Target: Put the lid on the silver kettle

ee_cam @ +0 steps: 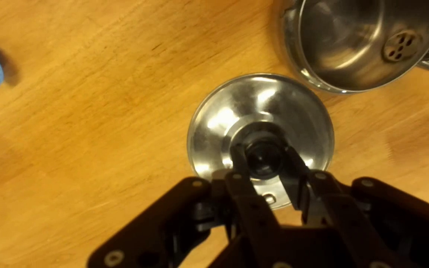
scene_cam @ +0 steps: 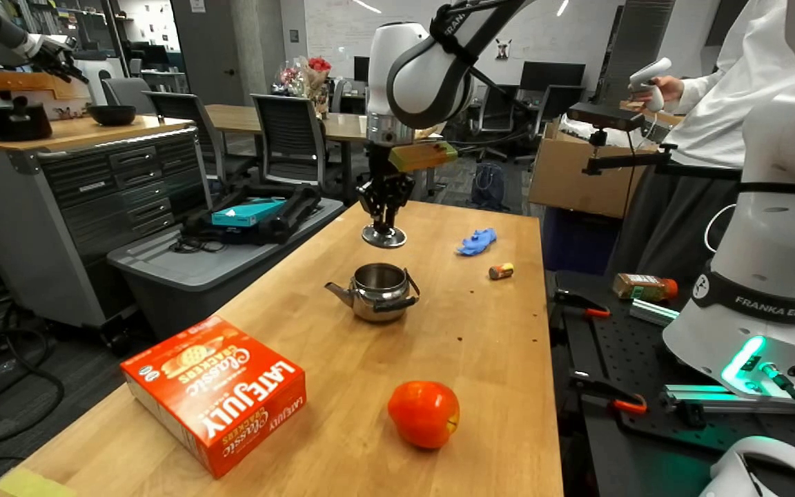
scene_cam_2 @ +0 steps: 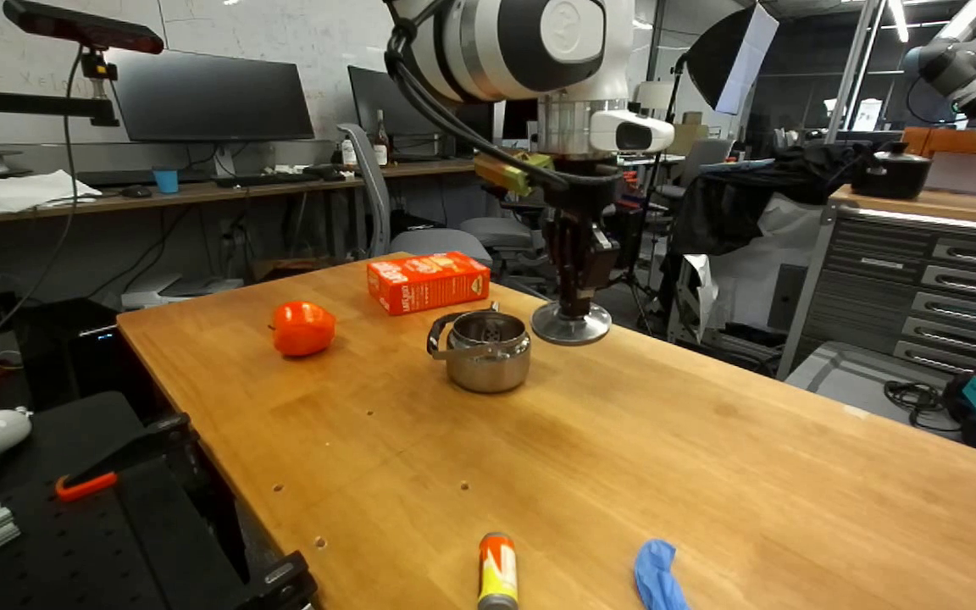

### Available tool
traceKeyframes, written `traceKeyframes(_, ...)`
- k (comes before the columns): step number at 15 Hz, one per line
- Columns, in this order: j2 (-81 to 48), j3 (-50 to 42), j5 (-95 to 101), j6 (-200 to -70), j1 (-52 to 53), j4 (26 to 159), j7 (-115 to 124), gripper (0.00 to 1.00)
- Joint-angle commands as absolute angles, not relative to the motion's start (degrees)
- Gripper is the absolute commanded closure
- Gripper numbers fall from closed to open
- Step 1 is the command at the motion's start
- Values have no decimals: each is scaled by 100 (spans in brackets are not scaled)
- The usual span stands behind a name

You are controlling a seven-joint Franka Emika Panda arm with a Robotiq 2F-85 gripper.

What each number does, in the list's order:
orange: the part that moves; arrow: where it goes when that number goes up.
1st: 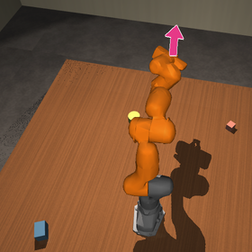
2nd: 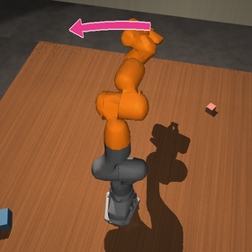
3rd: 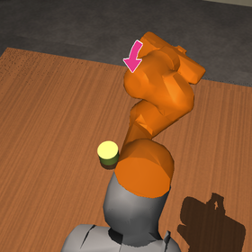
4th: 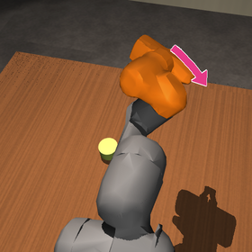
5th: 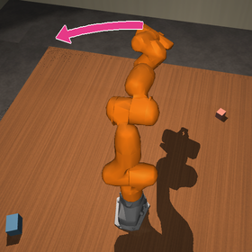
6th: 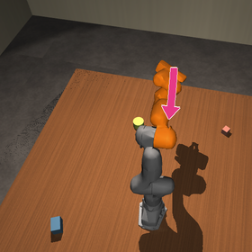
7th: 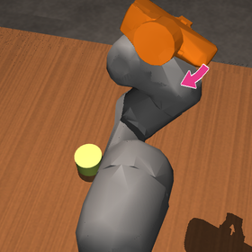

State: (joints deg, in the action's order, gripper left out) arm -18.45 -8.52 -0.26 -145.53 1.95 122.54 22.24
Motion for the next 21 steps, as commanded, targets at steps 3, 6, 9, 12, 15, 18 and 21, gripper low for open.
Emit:
traceKeyframes(3, -1579, -552, 28, -14374, 277, 12386, 2003, 93)
traceKeyframes(6, -1620, -441, 115, -14393, 327, 12430, 1894, 93)
traceKeyframes(9, -1643, -407, 302, -14422, 406, 12524, 1836, 93)
traceKeyframes(12, -1651, -406, 530, -14455, 492, 12626, 1845, 93)
traceKeyframes(15, -1643, -334, 611, -14526, 526, 12744, 1714, 93)
traceKeyframes(18, -1601, -279, 688, -14649, 551, 12844, 1625, 93)
traceKeyframes(21, -1491, -239, 718, -14823, 572, 12932, 1524, 93)
